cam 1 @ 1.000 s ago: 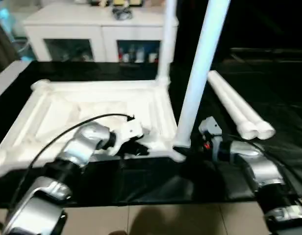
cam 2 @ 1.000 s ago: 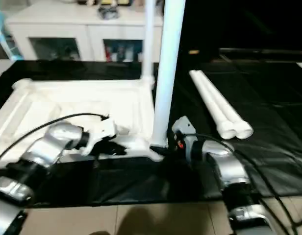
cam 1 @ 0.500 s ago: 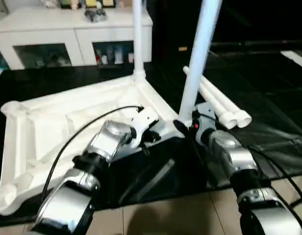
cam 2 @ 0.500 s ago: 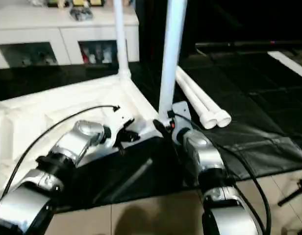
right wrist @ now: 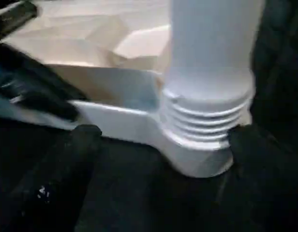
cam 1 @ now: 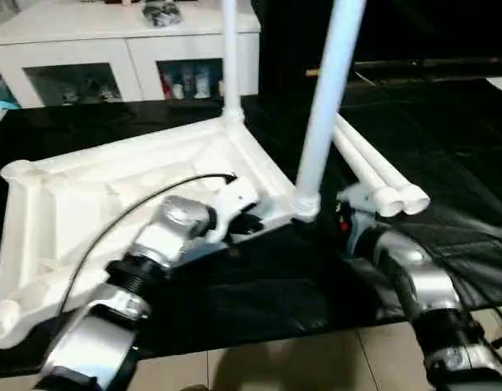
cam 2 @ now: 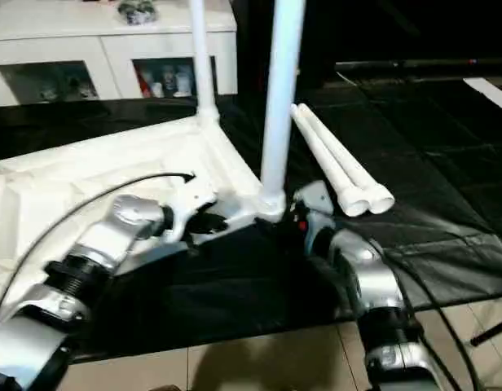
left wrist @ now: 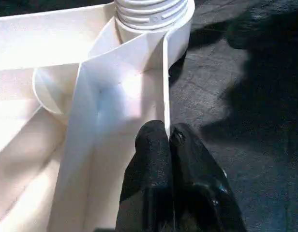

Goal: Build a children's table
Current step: Rotate leg to tighten

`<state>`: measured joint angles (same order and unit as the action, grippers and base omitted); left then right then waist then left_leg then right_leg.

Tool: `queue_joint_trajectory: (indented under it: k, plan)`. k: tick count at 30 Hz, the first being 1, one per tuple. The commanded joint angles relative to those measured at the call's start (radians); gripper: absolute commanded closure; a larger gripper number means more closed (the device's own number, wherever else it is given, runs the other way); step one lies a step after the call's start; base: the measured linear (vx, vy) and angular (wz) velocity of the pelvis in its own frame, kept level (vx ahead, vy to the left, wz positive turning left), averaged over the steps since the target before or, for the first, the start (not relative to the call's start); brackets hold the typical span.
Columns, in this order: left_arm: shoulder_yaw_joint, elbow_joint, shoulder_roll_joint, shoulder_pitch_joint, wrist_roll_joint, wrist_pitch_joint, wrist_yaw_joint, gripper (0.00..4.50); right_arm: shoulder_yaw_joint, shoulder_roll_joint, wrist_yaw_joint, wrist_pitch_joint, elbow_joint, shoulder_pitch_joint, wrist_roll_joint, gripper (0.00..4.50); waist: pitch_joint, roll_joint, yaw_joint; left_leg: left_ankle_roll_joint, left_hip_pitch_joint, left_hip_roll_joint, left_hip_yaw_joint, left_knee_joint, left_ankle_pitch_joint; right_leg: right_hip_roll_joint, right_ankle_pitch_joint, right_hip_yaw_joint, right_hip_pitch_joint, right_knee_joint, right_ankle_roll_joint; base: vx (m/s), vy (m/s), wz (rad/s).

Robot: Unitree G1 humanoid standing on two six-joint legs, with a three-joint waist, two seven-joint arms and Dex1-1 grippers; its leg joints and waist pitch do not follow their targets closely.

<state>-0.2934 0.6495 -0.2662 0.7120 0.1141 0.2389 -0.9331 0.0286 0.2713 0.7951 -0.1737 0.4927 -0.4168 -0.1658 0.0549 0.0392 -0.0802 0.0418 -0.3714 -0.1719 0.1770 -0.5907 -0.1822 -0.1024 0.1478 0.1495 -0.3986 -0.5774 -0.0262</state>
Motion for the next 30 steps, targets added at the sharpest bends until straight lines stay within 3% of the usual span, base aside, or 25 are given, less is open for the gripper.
queue_joint_trajectory:
  k: [1, 7, 9, 16, 30]
  plan:
    - [-0.023, -0.034, -0.060, -0.023, 0.002, -0.051, -0.101, 4.50, 0.022, 0.052, 0.102, 0.004, -0.060, 0.025, -0.029, 0.05, -0.074, -0.010, -0.015, -0.085, 0.000, -0.061, -0.025, 0.064, -0.198, -0.086, 0.316, -0.071, 0.064, 0.074, -0.157, 0.000, 0.000, 0.00]
    - [-0.045, -0.055, -0.141, -0.051, -0.032, -0.120, -0.262, 4.50, 0.017, 0.120, 0.221, 0.006, -0.129, 0.039, -0.061, 0.05, -0.073, -0.005, -0.026, -0.072, 0.008, -0.073, -0.025, 0.068, -0.218, -0.076, 0.293, -0.072, 0.054, 0.068, -0.169, 0.000, 0.000, 0.00]
    - [-0.052, -0.059, -0.162, -0.058, -0.039, -0.137, -0.306, 4.50, 0.024, 0.132, 0.252, 0.005, -0.145, 0.041, -0.067, 0.05, -0.073, -0.008, -0.030, -0.071, 0.009, -0.074, -0.024, 0.069, -0.220, -0.077, 0.292, -0.073, 0.054, 0.065, -0.172, 0.000, 0.000, 0.00]
    - [-0.071, -0.075, -0.221, -0.068, -0.048, -0.183, -0.415, 4.50, 0.089, 0.139, 0.338, 0.026, -0.150, 0.038, -0.064, 0.05, -0.073, -0.008, -0.044, -0.049, 0.013, -0.075, -0.023, 0.071, -0.229, -0.080, 0.308, -0.076, 0.051, 0.066, -0.175, 0.000, 0.000, 0.00]
    - [-0.116, -0.113, -0.230, -0.091, -0.049, -0.249, -0.500, 4.50, 0.177, 0.137, 0.437, 0.108, -0.048, -0.039, -0.007, 0.05, -0.074, -0.009, -0.057, -0.040, 0.016, -0.076, -0.021, 0.070, -0.224, -0.080, 0.322, -0.078, 0.050, 0.064, -0.172, 0.000, 0.000, 0.00]
